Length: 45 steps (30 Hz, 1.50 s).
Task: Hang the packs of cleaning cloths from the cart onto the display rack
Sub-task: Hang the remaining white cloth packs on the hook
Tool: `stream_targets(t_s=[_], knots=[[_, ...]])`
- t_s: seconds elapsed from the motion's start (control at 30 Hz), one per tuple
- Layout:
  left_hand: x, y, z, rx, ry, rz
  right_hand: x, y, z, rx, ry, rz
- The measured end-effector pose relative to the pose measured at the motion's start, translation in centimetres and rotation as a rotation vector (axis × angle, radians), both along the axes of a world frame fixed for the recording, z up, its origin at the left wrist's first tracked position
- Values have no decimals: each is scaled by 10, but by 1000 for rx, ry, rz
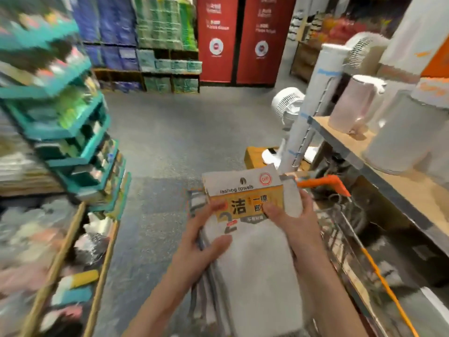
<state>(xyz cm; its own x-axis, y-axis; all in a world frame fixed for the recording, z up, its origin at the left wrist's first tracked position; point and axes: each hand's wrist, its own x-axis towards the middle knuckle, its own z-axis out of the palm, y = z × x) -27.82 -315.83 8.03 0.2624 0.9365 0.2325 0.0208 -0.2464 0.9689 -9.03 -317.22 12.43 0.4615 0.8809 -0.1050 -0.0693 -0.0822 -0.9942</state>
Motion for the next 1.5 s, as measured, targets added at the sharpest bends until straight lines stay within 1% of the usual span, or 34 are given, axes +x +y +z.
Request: stream_targets(t_s=[0.13, 0.3, 0.43, 0.5, 0.57, 0.63, 0.7, 0.77, 0.93, 1.03, 1.17, 1.27, 1.37, 1.5], knots=[[-69, 15, 8, -4, -41, 161, -71, 43, 3, -13, -6, 217], [-156, 35, -4, -65, -114, 371, -162, 100, -4, -67, -70, 456], [-232, 55, -16, -99, -155, 507, -248, 146, -17, -86, -74, 617], [-276, 67, -23, -107, -172, 565, -294, 170, -24, -92, -122, 705], [-306, 79, -25, -109, -179, 598, -326, 186, -23, -61, -206, 767], [-343, 97, -25, -107, -203, 656, -364, 207, -21, 26, -274, 818], [-376, 112, -24, -128, -211, 691, -399, 224, -13, 120, -310, 870], [-405, 123, -20, -150, -217, 693, -427, 242, -8, 169, -325, 936], [-458, 143, -16, -179, -223, 788, -489, 291, -5, 262, -359, 1067], [-484, 154, -18, -173, -191, 825, -527, 320, -6, 279, -385, 1155], [-513, 172, -25, -218, -204, 946, -574, 356, -14, 304, -536, 1252], [-538, 195, -31, -220, -220, 1036, -615, 386, -21, 333, -516, 1336], [-572, 233, -33, -207, -252, 1234, -674, 432, -20, 410, -474, 1473], [-602, 274, -28, -162, -297, 1409, -742, 483, -7, 385, -450, 1665]])
